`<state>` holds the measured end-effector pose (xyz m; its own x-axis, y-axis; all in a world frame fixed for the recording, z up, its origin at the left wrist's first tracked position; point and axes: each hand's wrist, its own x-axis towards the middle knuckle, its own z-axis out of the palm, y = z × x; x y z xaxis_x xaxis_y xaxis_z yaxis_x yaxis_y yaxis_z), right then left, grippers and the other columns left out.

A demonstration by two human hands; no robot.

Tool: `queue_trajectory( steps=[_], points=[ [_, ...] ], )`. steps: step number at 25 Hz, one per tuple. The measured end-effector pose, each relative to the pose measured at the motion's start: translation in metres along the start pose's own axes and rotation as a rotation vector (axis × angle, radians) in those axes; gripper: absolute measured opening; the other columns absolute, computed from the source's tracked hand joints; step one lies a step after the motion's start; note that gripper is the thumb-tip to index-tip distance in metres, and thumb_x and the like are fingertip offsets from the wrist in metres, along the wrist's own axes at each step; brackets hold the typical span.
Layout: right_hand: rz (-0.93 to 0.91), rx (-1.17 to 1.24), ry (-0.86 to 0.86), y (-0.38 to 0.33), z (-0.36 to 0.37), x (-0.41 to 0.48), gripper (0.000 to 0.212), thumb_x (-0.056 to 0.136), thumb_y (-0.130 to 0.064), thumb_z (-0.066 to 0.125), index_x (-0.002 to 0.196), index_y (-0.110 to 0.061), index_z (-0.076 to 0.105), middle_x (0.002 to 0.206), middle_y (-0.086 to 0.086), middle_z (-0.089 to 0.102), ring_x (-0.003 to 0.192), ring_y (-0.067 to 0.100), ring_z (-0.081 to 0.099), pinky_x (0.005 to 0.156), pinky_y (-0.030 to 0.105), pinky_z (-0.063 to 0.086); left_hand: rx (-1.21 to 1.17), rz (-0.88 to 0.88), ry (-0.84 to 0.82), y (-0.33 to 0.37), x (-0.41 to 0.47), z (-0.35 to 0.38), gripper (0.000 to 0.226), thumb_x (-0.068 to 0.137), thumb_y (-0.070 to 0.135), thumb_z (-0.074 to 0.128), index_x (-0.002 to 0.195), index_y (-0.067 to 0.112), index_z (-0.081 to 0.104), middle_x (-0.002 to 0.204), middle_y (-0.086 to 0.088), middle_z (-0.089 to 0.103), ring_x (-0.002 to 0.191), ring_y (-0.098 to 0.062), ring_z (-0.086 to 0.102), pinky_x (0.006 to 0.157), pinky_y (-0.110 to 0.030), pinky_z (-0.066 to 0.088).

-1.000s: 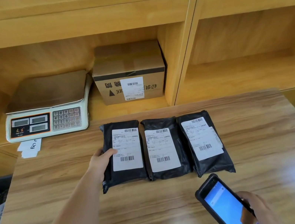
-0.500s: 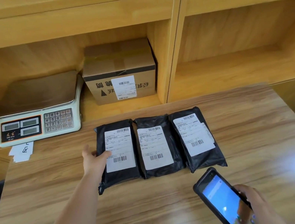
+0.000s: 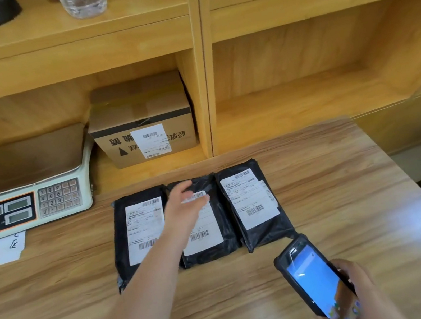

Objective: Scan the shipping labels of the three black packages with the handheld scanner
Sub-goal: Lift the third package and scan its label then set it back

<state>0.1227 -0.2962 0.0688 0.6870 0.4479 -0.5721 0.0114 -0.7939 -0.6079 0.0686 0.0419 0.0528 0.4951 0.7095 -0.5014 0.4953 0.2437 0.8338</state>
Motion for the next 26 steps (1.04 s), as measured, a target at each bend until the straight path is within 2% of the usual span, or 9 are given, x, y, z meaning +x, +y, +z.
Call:
queue_trajectory(
  steps=[3, 8, 11, 13, 17, 19, 22, 24, 26],
  points=[
    [0.016, 0.065, 0.044, 0.003, -0.006, 0.000, 0.102, 0.040, -0.027, 0.097, 0.134, -0.024, 0.055, 0.127, 0.007, 0.058, 0.117, 0.025, 0.058, 0.096, 0.031, 0.040, 0.021, -0.166, -0.129, 0.000, 0.005, 0.041, 0.059, 0.087, 0.016, 0.073, 0.141, 0.023, 0.050, 0.117, -0.004, 0.062, 0.101, -0.019, 0.064, 0.083, -0.041, 0.061],
    [-0.010, 0.044, 0.037, 0.009, -0.024, -0.002, 0.102, 0.045, -0.037, 0.100, 0.128, -0.034, 0.041, 0.125, -0.005, 0.052, 0.120, 0.015, 0.054, 0.099, 0.028, 0.042, 0.037, -0.331, -0.088, -0.005, 0.019, 0.087, 0.055, 0.091, 0.002, 0.066, 0.142, 0.004, 0.046, 0.110, -0.016, 0.062, 0.095, -0.030, 0.064, 0.072, -0.049, 0.062],
    [-0.013, 0.043, 0.074, 0.014, -0.034, -0.002, 0.096, 0.059, -0.021, 0.104, 0.127, -0.035, 0.038, 0.116, -0.015, 0.048, 0.119, 0.013, 0.048, 0.098, 0.026, 0.038, 0.109, -0.355, -0.023, -0.002, 0.024, 0.100, 0.017, 0.094, 0.004, 0.064, 0.109, -0.002, 0.060, 0.105, -0.020, 0.064, 0.088, -0.032, 0.065, 0.065, -0.046, 0.061],
    [0.000, 0.030, 0.071, 0.020, -0.038, -0.001, 0.094, 0.062, -0.020, 0.103, 0.129, -0.035, 0.039, 0.118, -0.012, 0.049, 0.121, 0.014, 0.049, 0.096, 0.026, 0.039, 0.153, -0.326, -0.014, -0.001, 0.027, 0.102, 0.011, 0.093, 0.009, 0.065, 0.096, 0.000, 0.059, 0.097, -0.018, 0.065, 0.085, -0.033, 0.067, 0.054, -0.041, 0.056],
    [0.033, 0.009, 0.078, 0.020, -0.044, 0.002, 0.088, 0.068, -0.019, 0.099, 0.128, -0.036, 0.037, 0.127, -0.004, 0.047, 0.119, 0.012, 0.049, 0.076, 0.013, 0.042, 0.127, -0.232, -0.017, -0.003, 0.032, 0.107, 0.023, 0.084, 0.017, 0.071, 0.068, 0.011, 0.056, 0.082, -0.007, 0.063, 0.081, -0.026, 0.060, 0.075, -0.034, 0.052],
    [0.035, -0.001, 0.080, 0.019, -0.045, 0.002, 0.087, 0.069, -0.021, 0.098, 0.126, -0.038, 0.035, 0.128, -0.004, 0.047, 0.116, 0.011, 0.049, 0.073, 0.008, 0.041, 0.032, -0.249, -0.056, -0.003, 0.032, 0.113, 0.014, 0.083, 0.018, 0.071, 0.073, 0.011, 0.063, 0.089, -0.002, 0.066, 0.093, -0.026, 0.061, 0.088, -0.040, 0.051],
    [0.030, -0.010, 0.079, 0.023, -0.046, 0.002, 0.088, 0.069, -0.024, 0.099, 0.128, -0.039, 0.035, 0.127, -0.007, 0.046, 0.113, 0.007, 0.049, 0.071, 0.002, 0.040, -0.065, -0.262, -0.103, -0.003, 0.029, 0.125, 0.013, 0.082, 0.018, 0.069, 0.083, 0.013, 0.058, 0.100, -0.006, 0.071, 0.100, -0.029, 0.063, 0.095, -0.047, 0.048],
    [0.016, -0.002, 0.072, 0.029, -0.050, 0.003, 0.091, 0.067, -0.024, 0.100, 0.130, -0.038, 0.036, 0.125, -0.008, 0.045, 0.109, 0.003, 0.050, 0.074, 0.005, 0.043, -0.119, -0.255, -0.103, -0.004, 0.028, 0.130, 0.021, 0.082, 0.013, 0.070, 0.094, 0.017, 0.054, 0.112, -0.009, 0.071, 0.105, -0.033, 0.065, 0.097, -0.057, 0.051],
    [0.015, 0.031, 0.056, 0.030, -0.054, 0.000, 0.092, 0.066, -0.024, 0.101, 0.130, -0.036, 0.036, 0.125, -0.008, 0.045, 0.111, 0.004, 0.050, 0.085, 0.012, 0.041, -0.258, -0.272, -0.125, -0.002, 0.030, 0.133, 0.047, 0.084, 0.003, 0.070, 0.120, 0.027, 0.050, 0.113, -0.005, 0.068, 0.106, -0.030, 0.063, 0.097, -0.062, 0.050]
  ],
)
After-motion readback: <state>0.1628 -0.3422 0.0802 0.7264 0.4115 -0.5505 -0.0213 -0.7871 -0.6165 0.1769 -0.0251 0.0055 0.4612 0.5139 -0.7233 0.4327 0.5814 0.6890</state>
